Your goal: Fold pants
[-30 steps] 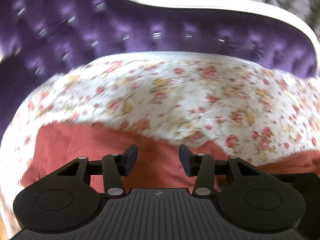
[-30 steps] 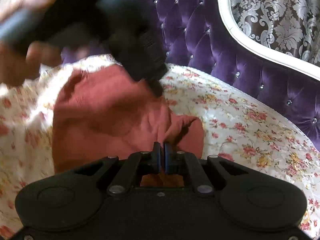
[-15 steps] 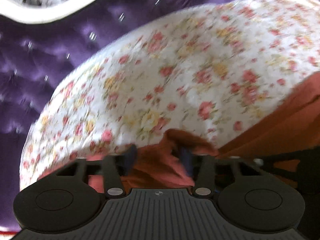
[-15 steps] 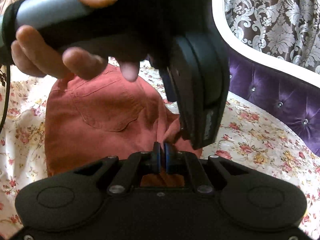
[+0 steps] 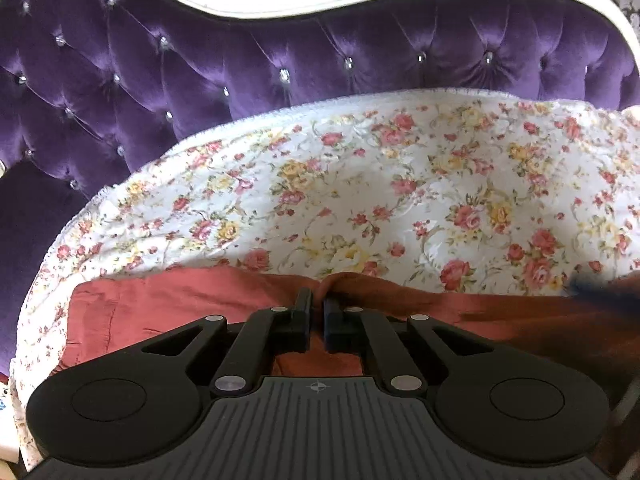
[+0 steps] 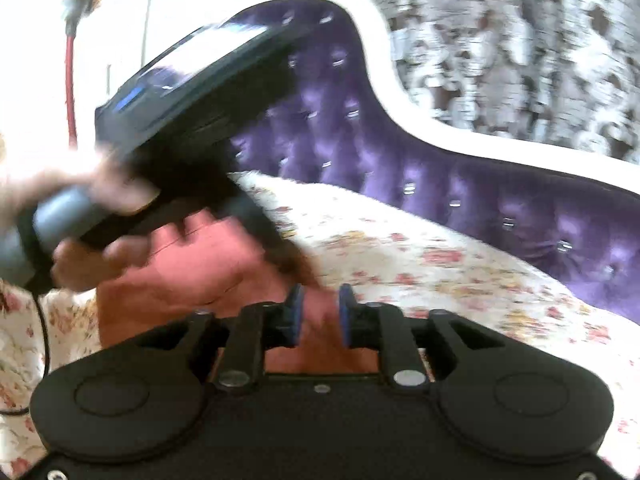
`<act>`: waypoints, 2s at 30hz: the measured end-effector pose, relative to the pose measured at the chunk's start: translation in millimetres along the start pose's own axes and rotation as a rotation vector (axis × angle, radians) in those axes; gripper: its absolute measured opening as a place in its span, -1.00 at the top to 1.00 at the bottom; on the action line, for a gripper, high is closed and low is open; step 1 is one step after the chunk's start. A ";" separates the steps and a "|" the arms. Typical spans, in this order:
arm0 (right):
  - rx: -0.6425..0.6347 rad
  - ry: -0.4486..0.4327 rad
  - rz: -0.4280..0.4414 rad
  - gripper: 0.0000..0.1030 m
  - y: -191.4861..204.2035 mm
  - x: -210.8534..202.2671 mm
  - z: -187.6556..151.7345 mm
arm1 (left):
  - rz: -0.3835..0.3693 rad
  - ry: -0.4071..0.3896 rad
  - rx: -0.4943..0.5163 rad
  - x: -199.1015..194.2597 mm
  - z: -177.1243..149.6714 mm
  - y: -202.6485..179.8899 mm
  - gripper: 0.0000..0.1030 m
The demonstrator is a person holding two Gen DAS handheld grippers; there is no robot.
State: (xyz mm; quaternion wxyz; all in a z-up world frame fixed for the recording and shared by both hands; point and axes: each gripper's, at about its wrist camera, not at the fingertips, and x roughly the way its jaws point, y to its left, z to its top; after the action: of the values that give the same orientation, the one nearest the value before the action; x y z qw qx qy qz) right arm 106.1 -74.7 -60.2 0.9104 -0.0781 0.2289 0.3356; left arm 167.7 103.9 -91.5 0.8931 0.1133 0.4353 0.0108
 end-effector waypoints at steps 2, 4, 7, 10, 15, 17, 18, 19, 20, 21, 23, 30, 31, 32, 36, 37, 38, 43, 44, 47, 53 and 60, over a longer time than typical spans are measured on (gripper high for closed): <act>0.023 0.060 -0.020 0.28 -37.7 -0.8 0.0 | -0.003 -0.009 -0.006 -2.8 1.6 2.9 0.88; 0.042 0.126 -0.037 0.27 -72.3 1.0 -3.5 | -0.010 -0.009 -0.010 -4.5 1.9 5.1 0.88; 0.095 0.292 0.038 0.25 -119.5 10.1 -15.4 | -0.016 -0.005 -0.018 -4.4 1.0 6.6 0.88; 0.142 0.358 0.112 0.24 -141.7 8.7 -32.1 | -0.018 -0.006 -0.022 -5.0 0.2 7.1 0.88; 0.161 0.379 0.185 0.23 -137.1 0.5 -51.9 | -0.026 -0.005 -0.034 -3.8 -0.3 8.2 0.88; 0.158 0.372 0.191 0.20 -134.7 -1.1 -53.4 | -0.025 -0.004 -0.032 -4.4 -0.8 8.3 0.88; 0.168 0.371 0.211 0.20 -136.1 -2.1 -52.3 | -0.025 -0.005 -0.031 -4.8 -0.8 8.2 0.88; 0.177 0.370 0.234 0.20 -136.6 -2.7 -52.1 | -0.024 -0.006 -0.029 -5.6 -0.9 8.2 0.88; 0.180 0.372 0.243 0.21 -138.4 -1.5 -50.9 | -0.024 -0.006 -0.030 -6.5 -1.1 8.2 0.88; 0.173 0.377 0.248 0.21 -137.6 -1.4 -51.0 | -0.026 -0.007 -0.032 -7.0 -1.3 8.4 0.88; 0.162 0.383 0.252 0.25 -136.1 -3.0 -51.7 | -0.028 -0.006 -0.036 -7.7 -1.3 7.9 0.88; 0.006 0.344 0.181 0.90 -113.5 -15.9 -45.4 | -0.033 -0.003 -0.040 -8.0 -0.6 9.3 0.88; -0.029 0.322 0.106 0.90 -109.7 -18.5 -43.6 | -0.037 -0.001 -0.045 -7.4 1.0 9.9 0.88; -0.066 0.308 0.017 0.90 -106.3 -18.7 -43.3 | -0.037 0.004 -0.051 -5.3 3.5 10.3 0.87; -0.005 0.335 -0.136 0.90 -124.0 -3.5 -50.1 | -0.062 0.108 -0.077 24.0 19.3 12.2 0.83; 0.029 0.325 -0.160 0.90 -129.8 -3.2 -50.8 | -0.076 0.137 -0.087 32.9 23.3 13.2 0.82; 0.057 0.306 -0.177 0.90 -133.8 -5.2 -49.9 | -0.095 0.172 -0.093 42.7 27.5 14.0 0.80; 0.104 0.195 -0.196 0.89 -122.3 -26.0 -29.0 | -0.153 0.325 -0.175 72.8 50.5 25.4 0.50; 0.095 0.180 -0.203 0.86 -117.1 -27.9 -24.9 | -0.167 0.353 -0.188 77.4 55.5 27.2 0.50; 0.086 0.112 -0.171 0.81 -89.0 -36.6 -12.1 | -0.203 0.402 -0.227 88.3 70.3 34.4 0.48; 0.015 0.097 0.024 0.76 -22.7 -19.8 2.9 | -0.199 0.466 -0.189 101.8 77.1 28.6 0.45; 0.007 0.184 0.111 0.76 11.5 66.9 12.3 | -0.199 0.518 -0.110 107.7 87.5 22.4 0.43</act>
State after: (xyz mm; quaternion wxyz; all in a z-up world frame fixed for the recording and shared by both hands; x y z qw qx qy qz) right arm 147.9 -23.8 -80.6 0.8659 -0.0928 0.3166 0.3760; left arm 304.5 121.6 -118.1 0.7535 0.0150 0.6568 -0.0248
